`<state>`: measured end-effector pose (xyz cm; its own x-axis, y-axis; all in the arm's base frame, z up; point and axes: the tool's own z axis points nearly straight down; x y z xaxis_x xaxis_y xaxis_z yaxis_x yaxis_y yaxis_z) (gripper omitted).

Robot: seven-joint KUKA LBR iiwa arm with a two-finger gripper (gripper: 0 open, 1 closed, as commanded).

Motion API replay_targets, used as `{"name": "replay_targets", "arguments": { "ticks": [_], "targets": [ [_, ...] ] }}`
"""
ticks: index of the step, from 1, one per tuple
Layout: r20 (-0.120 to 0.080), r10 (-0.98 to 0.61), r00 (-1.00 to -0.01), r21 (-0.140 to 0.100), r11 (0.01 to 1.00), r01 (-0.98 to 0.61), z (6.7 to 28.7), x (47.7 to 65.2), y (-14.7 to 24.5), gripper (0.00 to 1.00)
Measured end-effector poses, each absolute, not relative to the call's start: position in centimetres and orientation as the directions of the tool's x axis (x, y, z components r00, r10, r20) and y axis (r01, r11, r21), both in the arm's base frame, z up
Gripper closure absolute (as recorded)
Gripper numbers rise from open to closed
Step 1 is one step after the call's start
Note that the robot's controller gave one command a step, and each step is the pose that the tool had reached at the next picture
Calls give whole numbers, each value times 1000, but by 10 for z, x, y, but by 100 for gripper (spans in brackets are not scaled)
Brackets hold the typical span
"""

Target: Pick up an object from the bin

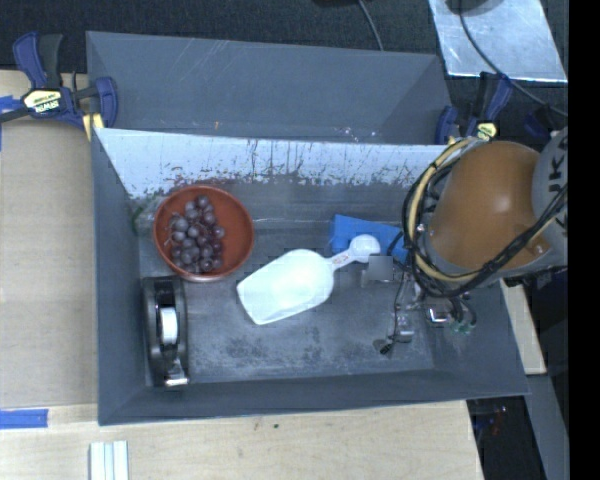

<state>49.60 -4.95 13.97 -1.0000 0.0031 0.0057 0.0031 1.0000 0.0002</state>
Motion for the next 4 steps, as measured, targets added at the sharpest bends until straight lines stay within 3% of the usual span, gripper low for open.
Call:
{"name": "replay_targets", "arguments": {
  "ticks": [1,2,3,4],
  "targets": [
    [-3,0,-1000,-1,1000,0,144,498,-49,0],
    [-22,81,-996,3,997,81,76,553,11,0],
    [-20,-8,-1000,-5,1000,-8,108,544,1,0],
    [-22,38,-999,2,999,38,100,544,44,0]
  ]
}}
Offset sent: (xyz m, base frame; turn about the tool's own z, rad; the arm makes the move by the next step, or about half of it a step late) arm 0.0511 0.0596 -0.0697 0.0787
